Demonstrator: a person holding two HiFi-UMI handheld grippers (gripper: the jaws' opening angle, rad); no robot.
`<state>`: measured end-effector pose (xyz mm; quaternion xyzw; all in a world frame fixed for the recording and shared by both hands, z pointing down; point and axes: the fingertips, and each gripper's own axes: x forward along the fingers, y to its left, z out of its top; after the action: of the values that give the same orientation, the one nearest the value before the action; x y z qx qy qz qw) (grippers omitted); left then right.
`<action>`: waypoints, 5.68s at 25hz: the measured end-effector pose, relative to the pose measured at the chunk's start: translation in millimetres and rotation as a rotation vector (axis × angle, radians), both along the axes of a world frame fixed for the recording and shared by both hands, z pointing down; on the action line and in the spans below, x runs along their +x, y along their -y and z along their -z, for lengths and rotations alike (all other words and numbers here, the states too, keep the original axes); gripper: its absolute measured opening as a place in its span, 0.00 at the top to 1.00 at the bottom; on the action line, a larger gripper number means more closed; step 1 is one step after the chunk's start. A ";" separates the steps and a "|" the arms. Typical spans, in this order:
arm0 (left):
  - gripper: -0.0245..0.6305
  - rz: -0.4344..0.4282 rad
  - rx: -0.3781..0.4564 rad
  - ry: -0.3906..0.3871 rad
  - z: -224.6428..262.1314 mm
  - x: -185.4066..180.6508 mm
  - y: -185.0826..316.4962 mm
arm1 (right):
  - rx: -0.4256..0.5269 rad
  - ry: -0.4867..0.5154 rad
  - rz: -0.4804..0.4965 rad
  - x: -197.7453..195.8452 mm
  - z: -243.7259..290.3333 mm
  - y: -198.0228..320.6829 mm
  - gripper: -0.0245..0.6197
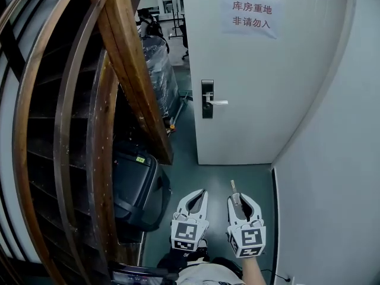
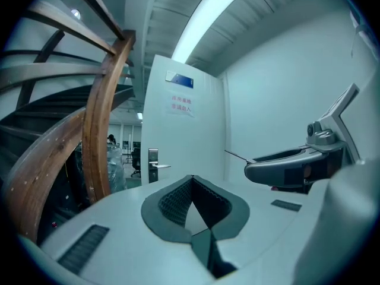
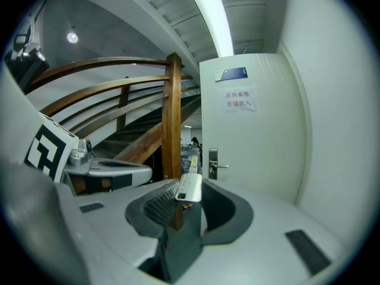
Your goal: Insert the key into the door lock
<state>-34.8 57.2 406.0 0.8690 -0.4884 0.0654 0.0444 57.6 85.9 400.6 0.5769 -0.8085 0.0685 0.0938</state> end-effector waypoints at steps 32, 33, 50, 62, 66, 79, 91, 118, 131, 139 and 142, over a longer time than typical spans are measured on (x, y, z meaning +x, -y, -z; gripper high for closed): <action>0.96 0.082 -0.055 0.030 -35.5 34.5 191.9 | -0.044 -0.013 0.092 28.3 -26.7 193.3 0.78; 0.96 0.089 -0.054 0.032 -36.0 37.0 199.7 | -0.046 -0.015 0.100 30.2 -28.1 201.6 0.78; 0.96 0.169 -0.106 0.053 -80.4 26.4 274.9 | -0.146 -0.028 0.147 14.6 -88.1 297.4 0.78; 0.96 0.165 -0.117 0.024 -150.0 -11.7 319.2 | -0.139 -0.074 0.109 -15.6 -150.4 382.2 0.78; 0.96 0.168 -0.123 0.018 -170.2 -22.5 334.8 | -0.139 -0.090 0.105 -24.3 -169.3 404.4 0.78; 0.96 0.156 -0.133 0.002 -208.1 -39.4 378.7 | -0.157 -0.140 0.054 -32.9 -210.2 495.0 0.78; 0.96 0.163 -0.145 -0.003 -227.3 -53.4 395.6 | -0.163 -0.152 0.020 -36.0 -225.4 540.7 0.78; 0.96 0.189 -0.176 -0.002 -240.7 -66.9 397.9 | -0.216 -0.089 -0.039 -32.9 -236.0 563.1 0.78; 0.96 0.207 -0.196 -0.012 -240.9 -78.0 401.2 | -0.267 -0.020 -0.164 -38.8 -232.5 568.5 0.78; 0.96 0.217 -0.211 -0.012 -243.4 -83.8 402.4 | -0.267 -0.022 -0.209 -40.9 -230.6 581.1 0.78; 0.96 0.220 -0.217 -0.011 -244.0 -86.2 402.9 | -0.249 -0.036 -0.214 -39.6 -232.1 584.4 0.78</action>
<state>-121.1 -345.7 650.0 0.8007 -0.5705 0.1075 0.1475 18.1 -498.5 632.7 0.6447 -0.7259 0.1675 0.1714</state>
